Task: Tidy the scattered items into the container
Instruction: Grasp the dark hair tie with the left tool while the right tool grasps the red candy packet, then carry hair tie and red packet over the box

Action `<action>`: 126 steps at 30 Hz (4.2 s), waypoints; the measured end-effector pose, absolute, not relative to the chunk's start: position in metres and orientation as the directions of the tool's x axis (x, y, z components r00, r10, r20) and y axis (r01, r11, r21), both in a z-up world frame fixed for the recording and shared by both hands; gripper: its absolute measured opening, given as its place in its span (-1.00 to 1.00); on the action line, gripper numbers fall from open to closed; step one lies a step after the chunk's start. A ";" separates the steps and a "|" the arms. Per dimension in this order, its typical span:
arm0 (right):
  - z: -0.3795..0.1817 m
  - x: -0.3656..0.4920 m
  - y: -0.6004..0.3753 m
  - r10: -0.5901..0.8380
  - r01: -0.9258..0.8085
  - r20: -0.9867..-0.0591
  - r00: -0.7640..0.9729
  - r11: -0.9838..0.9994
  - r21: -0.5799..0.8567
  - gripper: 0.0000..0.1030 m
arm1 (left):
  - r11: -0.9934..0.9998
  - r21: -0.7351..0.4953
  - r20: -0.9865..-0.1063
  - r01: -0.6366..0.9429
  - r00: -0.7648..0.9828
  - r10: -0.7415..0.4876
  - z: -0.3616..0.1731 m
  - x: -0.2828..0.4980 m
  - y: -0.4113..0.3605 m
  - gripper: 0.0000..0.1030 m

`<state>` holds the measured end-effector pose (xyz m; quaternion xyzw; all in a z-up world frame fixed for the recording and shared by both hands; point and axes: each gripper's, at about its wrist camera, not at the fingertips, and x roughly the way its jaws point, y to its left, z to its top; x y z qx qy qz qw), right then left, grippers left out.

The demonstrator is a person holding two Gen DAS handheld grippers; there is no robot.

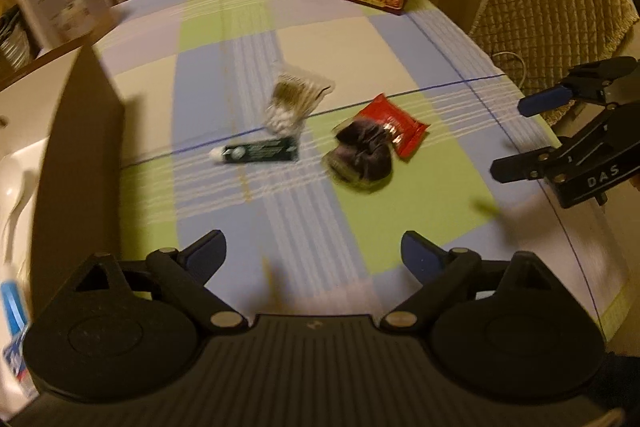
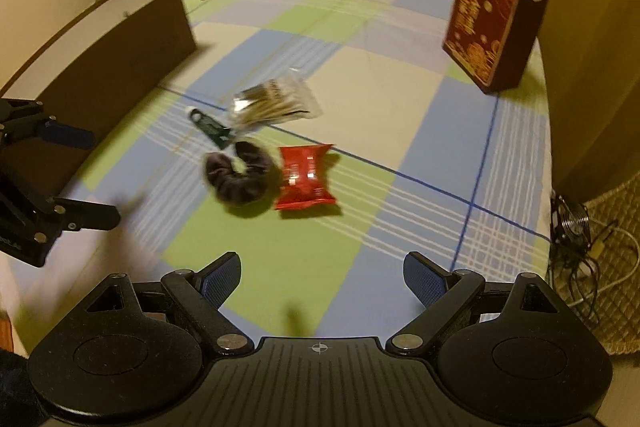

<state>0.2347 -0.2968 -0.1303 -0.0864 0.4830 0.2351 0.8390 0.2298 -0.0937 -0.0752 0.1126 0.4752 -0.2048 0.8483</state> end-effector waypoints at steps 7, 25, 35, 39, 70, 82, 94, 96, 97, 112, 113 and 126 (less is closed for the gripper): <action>-0.146 0.262 -0.319 0.293 -0.403 -0.860 0.419 0.908 0.113 0.82 | 0.856 -0.019 -0.860 0.517 0.428 -0.277 -0.095 0.263 -0.127 0.58; -0.156 0.299 -0.321 0.360 -0.370 -0.834 0.418 0.906 0.205 0.81 | 0.819 -0.038 -0.878 0.572 0.372 -0.300 -0.137 0.308 -0.159 -0.35; -0.164 0.298 -0.274 0.434 -0.507 -0.802 0.411 0.840 0.194 0.80 | 0.875 0.015 -0.886 0.484 0.412 -0.213 -0.127 0.291 -0.108 -0.67; -0.171 0.298 -0.250 0.423 -0.577 -0.803 0.419 0.807 0.124 0.29 | 0.906 0.022 -0.890 0.422 0.421 -0.175 -0.125 0.287 -0.085 -0.67; -0.098 0.226 -0.170 0.550 -0.668 -0.772 0.318 0.708 0.229 -0.41 | 0.936 -0.005 -0.771 0.352 0.595 -0.228 -0.021 0.191 0.003 -0.68; -0.049 0.218 -0.071 0.698 -0.803 -0.670 0.253 0.537 0.257 -0.41 | 0.972 0.084 -0.718 0.221 0.689 -0.095 0.017 0.173 0.109 -0.68; -0.047 0.245 0.027 0.708 -0.865 -0.671 0.223 0.461 0.199 -0.41 | 0.977 0.121 -0.732 0.177 0.680 -0.033 0.008 0.201 0.179 -0.68; -0.053 0.254 0.040 0.693 -0.869 -0.688 0.214 0.457 0.190 -0.41 | 0.976 0.123 -0.736 0.177 0.676 -0.030 0.004 0.205 0.187 -0.68; -0.057 0.257 0.046 0.684 -0.870 -0.698 0.210 0.456 0.186 -0.41 | 0.976 0.123 -0.739 0.178 0.673 -0.030 0.002 0.208 0.190 -0.68; -0.103 0.294 0.085 0.596 -0.866 -0.784 0.175 0.471 0.164 -0.41 | 0.967 0.135 -0.822 0.217 0.569 -0.013 -0.044 0.248 0.221 -0.66; -0.104 0.295 0.085 0.594 -0.865 -0.786 0.175 0.473 0.165 -0.41 | 0.966 0.137 -0.826 0.219 0.563 -0.010 -0.046 0.250 0.222 -0.64; -0.112 0.306 0.083 0.576 -0.853 -0.798 0.178 0.495 0.167 -0.40 | 0.966 0.135 -0.848 0.219 0.530 -0.001 -0.062 0.268 0.227 -0.59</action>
